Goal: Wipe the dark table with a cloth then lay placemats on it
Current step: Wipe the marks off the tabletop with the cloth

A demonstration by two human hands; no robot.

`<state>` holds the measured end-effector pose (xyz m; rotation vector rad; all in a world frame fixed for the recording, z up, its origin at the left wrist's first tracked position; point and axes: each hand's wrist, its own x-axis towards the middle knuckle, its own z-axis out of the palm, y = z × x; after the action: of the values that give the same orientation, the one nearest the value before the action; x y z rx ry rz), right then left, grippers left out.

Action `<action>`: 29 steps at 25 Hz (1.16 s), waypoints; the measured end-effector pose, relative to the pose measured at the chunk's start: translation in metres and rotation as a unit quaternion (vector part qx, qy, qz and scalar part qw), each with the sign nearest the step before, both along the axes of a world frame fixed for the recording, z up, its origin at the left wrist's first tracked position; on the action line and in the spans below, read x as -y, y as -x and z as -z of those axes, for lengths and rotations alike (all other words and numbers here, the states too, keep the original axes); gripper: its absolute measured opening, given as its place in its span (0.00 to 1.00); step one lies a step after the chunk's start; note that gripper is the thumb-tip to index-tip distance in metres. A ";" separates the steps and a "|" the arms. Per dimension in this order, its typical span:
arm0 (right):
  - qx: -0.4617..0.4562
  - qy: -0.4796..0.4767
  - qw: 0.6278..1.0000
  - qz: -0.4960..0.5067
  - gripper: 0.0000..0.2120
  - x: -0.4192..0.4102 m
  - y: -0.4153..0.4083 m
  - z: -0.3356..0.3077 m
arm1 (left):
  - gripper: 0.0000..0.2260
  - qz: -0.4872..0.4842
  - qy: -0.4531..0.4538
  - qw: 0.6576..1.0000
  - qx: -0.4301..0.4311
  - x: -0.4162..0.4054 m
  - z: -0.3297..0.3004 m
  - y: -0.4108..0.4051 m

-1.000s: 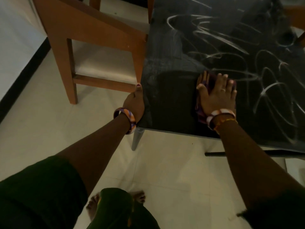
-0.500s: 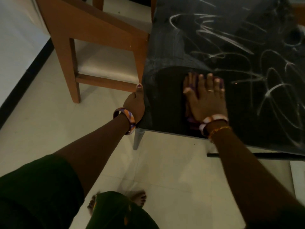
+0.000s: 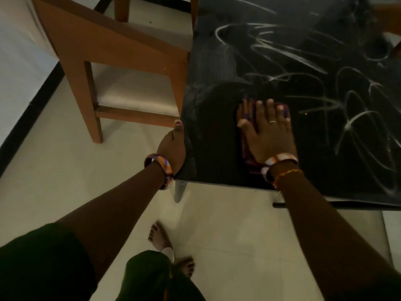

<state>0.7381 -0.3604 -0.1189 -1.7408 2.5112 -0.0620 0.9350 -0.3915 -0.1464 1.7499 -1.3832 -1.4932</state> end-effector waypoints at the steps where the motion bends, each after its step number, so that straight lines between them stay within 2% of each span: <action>1: 0.010 -0.009 0.998 0.055 0.31 0.010 0.011 -0.002 | 0.28 0.000 -0.005 1.000 -0.007 -0.001 -0.002 0.000; 3: 0.034 -0.017 0.994 0.099 0.31 0.044 0.015 -0.002 | 0.27 -0.001 -0.012 1.000 -0.020 -0.001 -0.006 0.001; 6: 0.061 -0.009 0.998 0.027 0.31 0.086 -0.027 -0.001 | 0.27 -0.001 -0.013 1.000 -0.018 0.000 -0.007 0.001; 11: 0.014 -0.011 0.994 -0.109 0.32 0.020 -0.067 0.000 | 0.28 0.015 -0.032 0.999 -0.040 -0.002 -0.004 -0.001; 13: -0.010 -0.010 0.998 -0.061 0.32 0.001 -0.043 -0.001 | 0.27 0.015 -0.035 0.998 -0.044 -0.002 -0.002 -0.001; 15: 0.007 -0.015 0.998 0.054 0.32 0.025 -0.016 -0.002 | 0.26 0.020 -0.040 0.998 -0.037 0.000 -0.001 0.000; 17: 0.024 -0.009 0.994 0.103 0.32 0.066 -0.010 -0.001 | 0.26 0.024 -0.051 0.998 -0.032 0.006 0.001 -0.001; 20: 0.036 -0.002 0.999 0.002 0.31 0.088 -0.047 0.003 | 0.28 0.050 -0.125 0.988 -0.079 0.032 -0.009 0.000; 23: 0.034 -0.002 0.994 -0.101 0.32 0.046 -0.066 0.004 | 0.32 0.028 -0.189 0.975 -0.113 0.079 -0.026 0.012; 24: 0.021 -0.003 0.996 -0.088 0.32 0.035 -0.056 0.004 | 0.33 0.011 -0.199 0.973 -0.115 0.094 -0.033 0.018; 26: 0.004 -0.005 1.000 0.002 0.32 0.037 -0.022 0.001 | 0.32 -0.017 -0.206 0.971 -0.119 0.111 -0.043 0.029; 28: 0.028 -0.009 0.995 0.093 0.31 0.071 0.005 -0.002 | 0.30 -0.032 -0.193 0.974 -0.113 0.115 -0.047 0.040; 29: 0.042 -0.007 0.993 0.108 0.31 0.094 0.010 -0.001 | 0.29 -0.042 -0.179 0.978 -0.097 0.117 -0.048 0.045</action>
<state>0.7283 -0.4546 -0.1175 -1.4240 2.6187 -0.1286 0.8898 -0.5081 -0.0980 1.7825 -0.9757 -1.8980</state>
